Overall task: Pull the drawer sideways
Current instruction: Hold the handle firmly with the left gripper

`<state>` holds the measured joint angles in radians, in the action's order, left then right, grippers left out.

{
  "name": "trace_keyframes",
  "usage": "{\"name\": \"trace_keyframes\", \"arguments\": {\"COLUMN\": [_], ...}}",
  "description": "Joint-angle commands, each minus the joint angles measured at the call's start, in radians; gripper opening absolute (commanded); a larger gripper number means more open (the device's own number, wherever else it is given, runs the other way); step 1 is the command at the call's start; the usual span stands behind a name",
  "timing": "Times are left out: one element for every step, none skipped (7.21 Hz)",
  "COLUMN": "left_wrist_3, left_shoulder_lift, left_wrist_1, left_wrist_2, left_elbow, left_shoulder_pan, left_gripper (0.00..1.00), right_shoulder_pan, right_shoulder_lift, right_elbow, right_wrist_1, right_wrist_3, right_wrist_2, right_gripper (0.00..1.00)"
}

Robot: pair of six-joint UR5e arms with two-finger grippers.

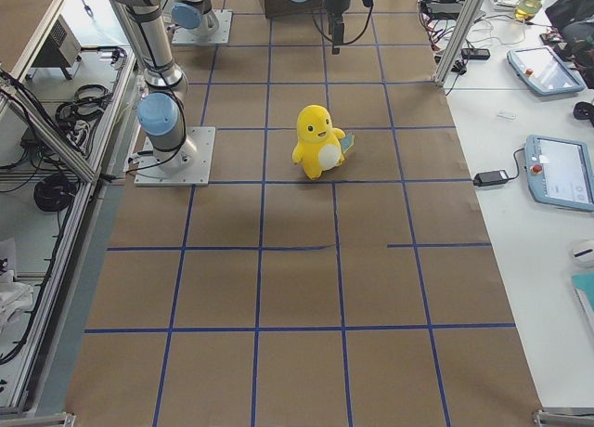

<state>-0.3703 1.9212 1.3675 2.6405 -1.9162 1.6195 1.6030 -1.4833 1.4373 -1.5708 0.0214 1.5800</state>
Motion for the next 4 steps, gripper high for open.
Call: {"name": "trace_keyframes", "arguments": {"left_wrist_3": [0.002,0.002,0.002,0.002], "left_shoulder_lift": [0.001,0.001,0.001,0.002], "left_wrist_1": [-0.004,-0.004,-0.004,-0.002], "left_wrist_2": [-0.001,-0.002,-0.002,-0.023], "left_elbow": [0.000,0.000,0.002,0.014], "left_shoulder_pan": [0.016,0.022,0.033,0.051], "left_gripper": [0.23,0.23,0.23,0.23], "right_shoulder_pan": [0.000,0.000,0.000,0.000], "right_shoulder_lift": [0.000,0.000,0.000,0.000], "right_elbow": [0.000,0.000,0.000,0.000], "right_wrist_1": [0.000,0.000,0.000,0.000], "right_wrist_3": [0.000,0.000,0.000,0.000], "right_wrist_2": [0.000,0.000,0.000,0.000], "right_gripper": [1.00,1.00,1.00,1.00]}}
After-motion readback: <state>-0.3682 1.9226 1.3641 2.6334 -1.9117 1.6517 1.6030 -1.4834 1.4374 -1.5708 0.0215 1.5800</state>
